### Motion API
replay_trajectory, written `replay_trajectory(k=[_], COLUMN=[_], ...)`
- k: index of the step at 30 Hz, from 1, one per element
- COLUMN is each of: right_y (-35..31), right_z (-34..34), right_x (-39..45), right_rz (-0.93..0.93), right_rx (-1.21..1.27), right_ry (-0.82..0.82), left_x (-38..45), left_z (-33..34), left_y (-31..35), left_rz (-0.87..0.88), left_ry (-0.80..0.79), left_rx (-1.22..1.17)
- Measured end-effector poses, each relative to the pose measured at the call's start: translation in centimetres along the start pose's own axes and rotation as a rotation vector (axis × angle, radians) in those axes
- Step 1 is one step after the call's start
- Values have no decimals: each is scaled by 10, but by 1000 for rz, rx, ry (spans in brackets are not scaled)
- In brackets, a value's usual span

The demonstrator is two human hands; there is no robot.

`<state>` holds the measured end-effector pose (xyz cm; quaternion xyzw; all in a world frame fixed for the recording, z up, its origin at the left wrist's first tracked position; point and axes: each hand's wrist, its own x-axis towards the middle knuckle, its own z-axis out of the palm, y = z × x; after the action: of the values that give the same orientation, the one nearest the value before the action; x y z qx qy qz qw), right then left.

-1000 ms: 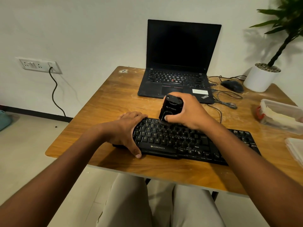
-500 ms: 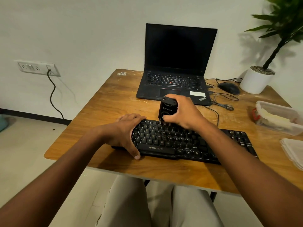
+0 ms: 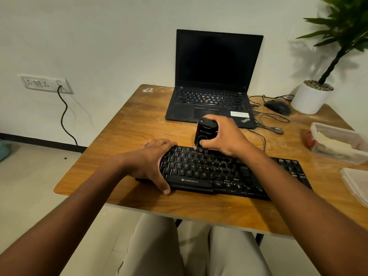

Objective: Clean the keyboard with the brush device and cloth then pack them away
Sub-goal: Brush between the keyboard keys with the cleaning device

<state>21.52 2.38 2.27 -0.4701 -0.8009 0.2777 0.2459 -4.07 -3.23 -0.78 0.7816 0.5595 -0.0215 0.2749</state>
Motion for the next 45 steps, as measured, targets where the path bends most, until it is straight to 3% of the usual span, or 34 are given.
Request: replay_trajectory(k=[4,8,9,15,19,21,25,34,37,39,43,45], right_y=[-4,-14,-13,1,2,-3,-7,17,16,4,-5,-1], right_z=[-6,-13,-10,0,-2,-11,-16,-5,-7,-12,-14,-11], right_x=[-6,-28,-29,-4,4,-5,-29,10,3,-9,-26,-26], right_rz=[-22,-20,-15,-23,-37,-41,-8,10,25,-6,-4,24], right_rx=[78,121,102,-10,-9,59,111,-49,54,139,125,76], right_ry=[-14,-333,-347,-27,32,-33,-315,26,64,14,-259,-259], left_x=[0,1,1,1,0,0,0,-2,-3,-2,-2,-2], left_z=[1,2,1,0,1,1,0,-1,-1,-1,-1,-1], left_y=[-1,-2,-2,-1,-1,-1,0,4,4,4,3,4], left_rz=[-5,4,5,3,1,8,14,-1,8,6,6,9], left_ry=[-1,-1,0,-9,-7,-3,6,1,6,5,4,8], left_rx=[2,5,9,15,20,14,11,3,4,5,13,16])
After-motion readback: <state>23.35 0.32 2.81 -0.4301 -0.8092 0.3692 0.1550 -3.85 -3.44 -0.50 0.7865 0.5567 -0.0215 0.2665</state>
